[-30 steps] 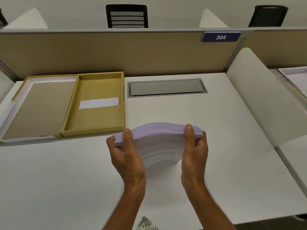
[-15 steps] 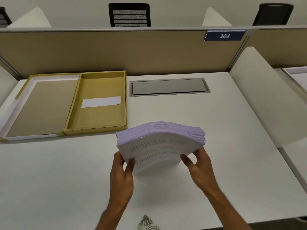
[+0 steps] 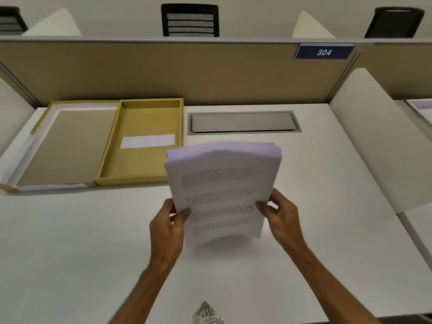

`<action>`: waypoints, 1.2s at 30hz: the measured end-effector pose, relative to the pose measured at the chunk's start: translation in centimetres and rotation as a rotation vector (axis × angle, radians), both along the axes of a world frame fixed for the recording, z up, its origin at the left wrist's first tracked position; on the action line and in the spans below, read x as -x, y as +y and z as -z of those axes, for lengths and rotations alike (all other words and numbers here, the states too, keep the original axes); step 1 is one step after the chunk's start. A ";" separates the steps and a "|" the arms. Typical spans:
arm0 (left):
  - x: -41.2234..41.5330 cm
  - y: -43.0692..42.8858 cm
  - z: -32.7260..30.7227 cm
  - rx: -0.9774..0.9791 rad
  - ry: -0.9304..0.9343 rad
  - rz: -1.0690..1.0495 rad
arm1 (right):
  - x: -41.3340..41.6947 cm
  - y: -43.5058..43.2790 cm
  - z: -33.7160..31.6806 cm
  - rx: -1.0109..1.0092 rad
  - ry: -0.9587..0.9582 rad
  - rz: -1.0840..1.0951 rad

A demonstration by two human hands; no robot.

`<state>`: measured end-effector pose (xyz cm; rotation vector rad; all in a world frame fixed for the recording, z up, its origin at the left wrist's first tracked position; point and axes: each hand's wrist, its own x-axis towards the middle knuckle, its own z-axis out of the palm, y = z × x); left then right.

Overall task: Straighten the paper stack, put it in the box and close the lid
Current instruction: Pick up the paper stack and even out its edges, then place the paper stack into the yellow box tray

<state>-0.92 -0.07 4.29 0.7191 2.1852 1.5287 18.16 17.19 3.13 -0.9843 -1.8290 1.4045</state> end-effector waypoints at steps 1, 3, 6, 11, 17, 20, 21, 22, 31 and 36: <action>0.7 0.2 -0.4 0.000 0.005 0.013 | 0.6 0.2 -0.4 -0.007 -0.005 -0.010; 2.4 0.6 -1.2 0.016 0.001 0.021 | 2.0 0.7 -1.2 -0.024 -0.016 -0.033; 5.3 0.8 -2.5 0.072 -0.014 0.002 | 4.6 1.1 -2.3 -0.013 -0.031 -0.068; 11.5 0.2 -3.9 0.113 -0.167 -0.041 | 10.6 0.8 -2.9 0.108 -0.051 -0.088; 20.3 0.4 -3.7 0.189 -0.180 -0.082 | 19.8 0.9 -2.7 0.213 -0.074 -0.080; 25.2 1.1 -3.3 0.231 -0.173 -0.075 | 24.7 1.9 -2.4 0.197 -0.112 -0.071; 26.8 1.4 -3.2 0.241 -0.175 -0.076 | 26.4 2.3 -2.4 0.199 -0.123 -0.064; 28.4 1.8 -3.0 0.244 -0.184 -0.082 | 27.9 2.7 -2.2 0.207 -0.131 -0.057; 38.8 7.9 0.1 0.352 -0.169 -0.055 | 38.6 7.2 1.4 0.241 -0.238 0.015; 41.5 11.2 2.5 0.432 -0.162 -0.053 | 41.6 9.9 3.7 0.179 -0.354 0.040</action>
